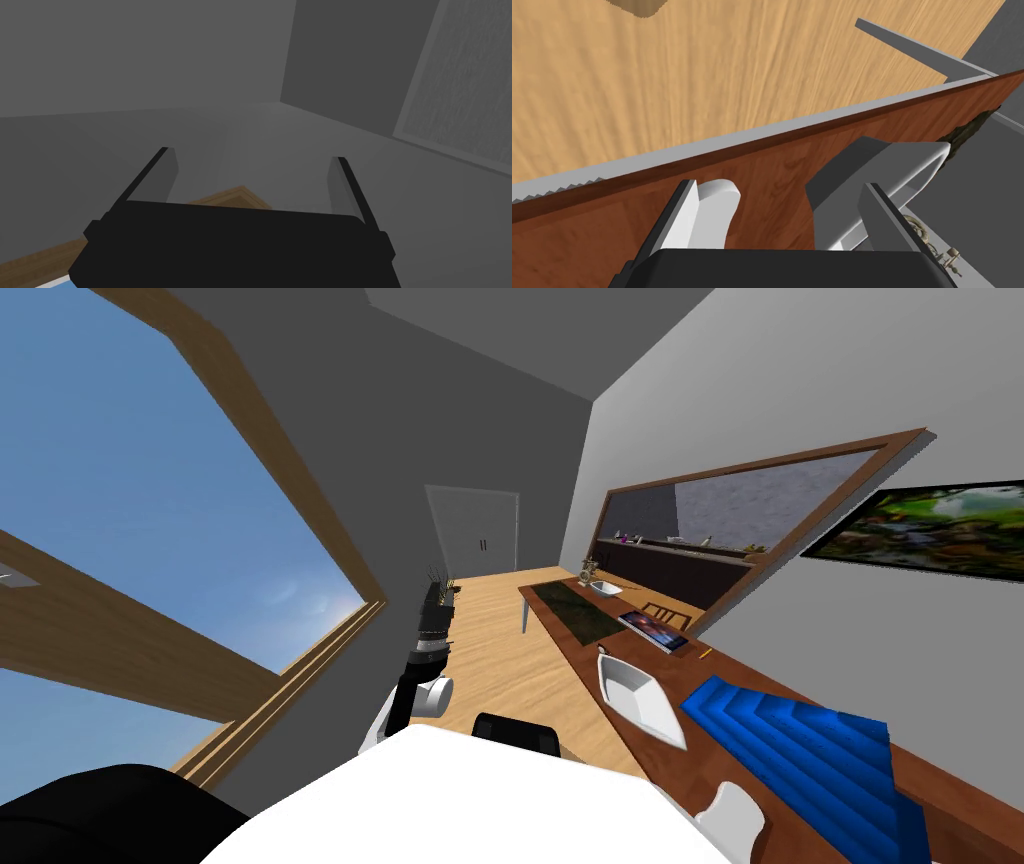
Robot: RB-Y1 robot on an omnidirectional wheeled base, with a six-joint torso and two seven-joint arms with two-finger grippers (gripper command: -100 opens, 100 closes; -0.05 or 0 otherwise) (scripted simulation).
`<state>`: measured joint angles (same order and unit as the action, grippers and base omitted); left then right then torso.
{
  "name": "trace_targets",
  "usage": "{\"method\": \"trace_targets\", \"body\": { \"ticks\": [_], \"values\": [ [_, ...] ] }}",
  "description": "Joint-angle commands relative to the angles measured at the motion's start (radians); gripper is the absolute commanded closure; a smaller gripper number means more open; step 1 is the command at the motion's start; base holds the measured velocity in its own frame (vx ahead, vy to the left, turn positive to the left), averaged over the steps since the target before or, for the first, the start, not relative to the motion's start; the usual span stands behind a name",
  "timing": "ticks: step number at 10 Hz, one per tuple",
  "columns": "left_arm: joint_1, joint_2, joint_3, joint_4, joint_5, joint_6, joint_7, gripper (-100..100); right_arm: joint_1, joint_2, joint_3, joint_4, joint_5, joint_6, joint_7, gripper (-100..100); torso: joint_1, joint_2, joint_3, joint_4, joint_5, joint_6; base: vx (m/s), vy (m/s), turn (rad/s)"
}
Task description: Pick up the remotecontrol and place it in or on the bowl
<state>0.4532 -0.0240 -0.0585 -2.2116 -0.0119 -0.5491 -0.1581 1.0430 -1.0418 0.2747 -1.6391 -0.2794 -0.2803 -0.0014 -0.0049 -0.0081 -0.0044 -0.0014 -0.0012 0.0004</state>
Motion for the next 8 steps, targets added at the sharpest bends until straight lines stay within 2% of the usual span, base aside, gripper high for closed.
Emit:
{"method": "trace_targets", "body": {
  "ticks": [1,4,7,8],
  "values": [
    [0.000,0.000,0.000,0.000,0.000,0.000,0.000,0,0.013,-0.034,0.033,0.050,-0.049,0.044,-0.017,-100,0.000,0.000,0.000,0.000,0.000,0.000,0.098,-0.037,0.411],
    [0.000,0.000,0.000,0.000,0.000,0.000,0.000,0,0.022,-0.047,0.054,0.083,-0.078,0.063,-0.025,-100,0.001,-0.001,0.000,0.000,0.000,0.000,0.070,-0.024,0.119],
    [0.000,0.000,0.000,0.000,0.000,0.000,0.000,0,0.037,-0.068,0.117,0.174,-0.160,0.119,-0.046,-100,0.000,-0.003,-0.002,-0.001,0.000,0.000,0.110,-0.037,0.255],
    [0.000,0.000,0.000,0.000,0.000,0.000,0.000,0,0.037,-0.068,0.117,0.174,-0.160,0.119,-0.046,-100,-0.001,-0.004,-0.002,-0.001,0.000,0.000,0.080,-0.049,0.067]
  ]
}}
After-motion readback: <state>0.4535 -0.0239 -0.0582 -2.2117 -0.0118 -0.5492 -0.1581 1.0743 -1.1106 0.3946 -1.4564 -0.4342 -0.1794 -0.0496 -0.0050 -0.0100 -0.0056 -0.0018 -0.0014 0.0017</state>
